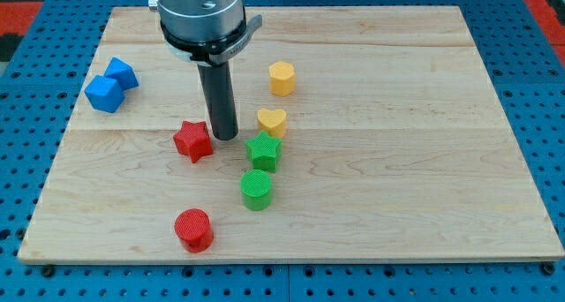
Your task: Move the yellow hexagon down a bit
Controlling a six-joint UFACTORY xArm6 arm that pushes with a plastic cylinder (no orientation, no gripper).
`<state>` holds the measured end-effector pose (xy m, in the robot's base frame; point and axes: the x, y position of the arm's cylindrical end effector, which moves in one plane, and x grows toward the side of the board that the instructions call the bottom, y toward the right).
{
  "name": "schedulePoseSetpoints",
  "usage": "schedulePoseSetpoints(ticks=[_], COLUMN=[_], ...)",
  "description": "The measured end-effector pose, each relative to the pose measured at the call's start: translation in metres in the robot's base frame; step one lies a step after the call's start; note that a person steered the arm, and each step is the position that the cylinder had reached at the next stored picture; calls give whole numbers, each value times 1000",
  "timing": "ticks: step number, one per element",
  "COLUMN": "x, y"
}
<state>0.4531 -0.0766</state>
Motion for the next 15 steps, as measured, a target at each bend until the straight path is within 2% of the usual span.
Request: schedulePoseSetpoints(ticks=[2,3,4,5,6,7,8,9,10,11,12,13,15], x=[11,-34,-127,-183,-178,-132,-118,-116,-135,-126,-100,-91,-93], y=[-9,-16,-16,18,54,62,62,62,85,97,94,84,73])
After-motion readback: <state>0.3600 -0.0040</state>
